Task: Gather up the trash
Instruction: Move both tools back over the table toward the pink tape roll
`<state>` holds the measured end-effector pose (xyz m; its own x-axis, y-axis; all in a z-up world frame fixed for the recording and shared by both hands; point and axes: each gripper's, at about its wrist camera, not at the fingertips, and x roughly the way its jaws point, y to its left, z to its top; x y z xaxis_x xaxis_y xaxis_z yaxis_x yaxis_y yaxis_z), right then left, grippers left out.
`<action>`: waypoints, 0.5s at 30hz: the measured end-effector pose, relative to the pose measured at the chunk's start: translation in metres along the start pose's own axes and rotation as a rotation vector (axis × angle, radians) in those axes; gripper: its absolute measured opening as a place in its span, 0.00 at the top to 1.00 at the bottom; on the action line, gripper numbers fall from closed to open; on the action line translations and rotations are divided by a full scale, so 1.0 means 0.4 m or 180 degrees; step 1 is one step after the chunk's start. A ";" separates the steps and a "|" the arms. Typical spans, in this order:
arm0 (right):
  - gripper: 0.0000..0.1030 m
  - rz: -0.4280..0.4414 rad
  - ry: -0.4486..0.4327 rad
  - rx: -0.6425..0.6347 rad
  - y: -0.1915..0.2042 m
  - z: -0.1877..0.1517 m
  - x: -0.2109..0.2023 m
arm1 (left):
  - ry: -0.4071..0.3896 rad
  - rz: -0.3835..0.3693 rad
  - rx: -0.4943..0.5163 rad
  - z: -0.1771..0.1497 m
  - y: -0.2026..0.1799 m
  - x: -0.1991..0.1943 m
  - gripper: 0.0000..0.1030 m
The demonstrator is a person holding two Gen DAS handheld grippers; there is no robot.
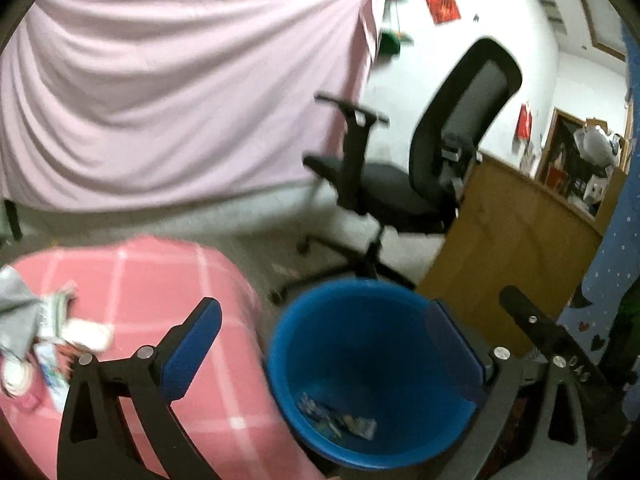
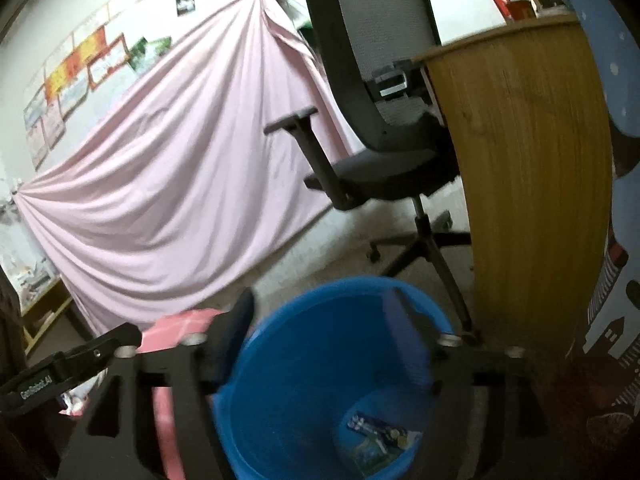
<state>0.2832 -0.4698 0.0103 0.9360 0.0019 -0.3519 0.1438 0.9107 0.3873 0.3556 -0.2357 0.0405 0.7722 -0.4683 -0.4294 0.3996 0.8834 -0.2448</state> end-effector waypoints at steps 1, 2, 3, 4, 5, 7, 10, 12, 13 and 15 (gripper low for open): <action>0.22 0.0028 -0.0057 -0.0004 0.007 0.003 -0.007 | -0.0072 0.0016 0.0028 0.001 0.004 -0.015 0.03; 0.20 0.0068 -0.0114 -0.0016 0.015 0.008 -0.016 | -0.0135 0.0043 0.0052 0.002 0.008 -0.030 0.03; 0.18 0.0110 -0.0159 -0.0038 0.026 0.013 -0.023 | -0.0198 0.0071 0.0071 0.003 0.013 -0.047 0.03; 0.16 0.0147 -0.0207 -0.0066 0.039 0.017 -0.030 | -0.0264 0.0097 0.0085 0.004 0.019 -0.065 0.02; 0.11 0.0176 -0.0252 -0.0092 0.051 0.019 -0.038 | -0.0324 0.0122 0.0096 0.003 0.027 -0.084 0.02; 0.01 0.0212 -0.0352 -0.0153 0.077 0.023 -0.052 | -0.0436 0.0178 0.0092 0.003 0.047 -0.123 0.02; 0.00 0.0327 -0.0516 -0.0305 0.130 0.030 -0.082 | -0.0549 0.0254 0.0054 0.001 0.080 -0.176 0.02; 0.00 0.0378 -0.0589 -0.0418 0.166 0.032 -0.097 | -0.0630 0.0325 0.0035 0.000 0.105 -0.212 0.02; 0.00 0.0393 -0.0618 -0.0467 0.182 0.033 -0.103 | -0.0685 0.0372 0.0023 -0.001 0.120 -0.234 0.02; 0.00 0.0457 -0.0691 -0.0593 0.223 0.029 -0.118 | -0.0768 0.0462 -0.0004 -0.002 0.145 -0.271 0.02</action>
<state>0.2557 -0.3935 0.0713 0.9921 0.0657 -0.1071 -0.0371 0.9675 0.2501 0.2948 -0.1337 0.0722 0.9167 -0.3189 -0.2406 0.2757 0.9409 -0.1969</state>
